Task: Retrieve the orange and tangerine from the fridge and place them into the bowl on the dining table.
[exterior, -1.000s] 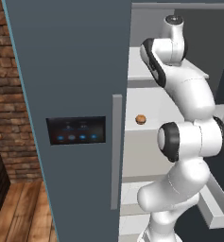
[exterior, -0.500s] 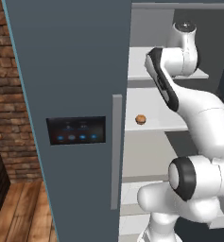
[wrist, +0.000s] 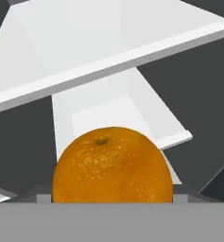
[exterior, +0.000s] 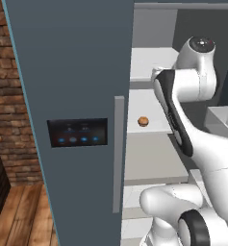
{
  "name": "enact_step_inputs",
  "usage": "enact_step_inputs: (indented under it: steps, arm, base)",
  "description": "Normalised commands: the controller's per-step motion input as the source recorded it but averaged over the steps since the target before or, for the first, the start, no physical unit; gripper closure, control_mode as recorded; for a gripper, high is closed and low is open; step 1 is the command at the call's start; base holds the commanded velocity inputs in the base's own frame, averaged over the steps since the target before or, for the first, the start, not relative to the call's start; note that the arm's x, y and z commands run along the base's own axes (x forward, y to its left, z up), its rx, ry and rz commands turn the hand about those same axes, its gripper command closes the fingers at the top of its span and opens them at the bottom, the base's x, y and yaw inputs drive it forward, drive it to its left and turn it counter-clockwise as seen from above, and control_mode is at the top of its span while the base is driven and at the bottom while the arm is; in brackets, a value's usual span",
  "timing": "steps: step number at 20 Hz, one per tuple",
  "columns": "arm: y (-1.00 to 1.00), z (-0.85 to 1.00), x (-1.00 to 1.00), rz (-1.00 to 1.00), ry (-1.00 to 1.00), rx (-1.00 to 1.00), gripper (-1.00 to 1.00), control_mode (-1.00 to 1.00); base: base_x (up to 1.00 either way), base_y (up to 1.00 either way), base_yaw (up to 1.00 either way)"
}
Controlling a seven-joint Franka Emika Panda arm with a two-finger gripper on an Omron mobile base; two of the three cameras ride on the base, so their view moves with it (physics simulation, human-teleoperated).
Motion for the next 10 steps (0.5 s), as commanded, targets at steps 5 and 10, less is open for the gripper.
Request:
enact_step_inputs:
  steps: [5,10]
  arm:
    - [0.12,-0.07,-0.99,0.00,0.00,0.00,1.00,-1.00]
    - [0.13,-0.15,-0.94,0.00,0.00,0.00,1.00,-1.00]
  base:
    - [0.00,0.00,0.00]
    - [0.00,0.00,0.00]
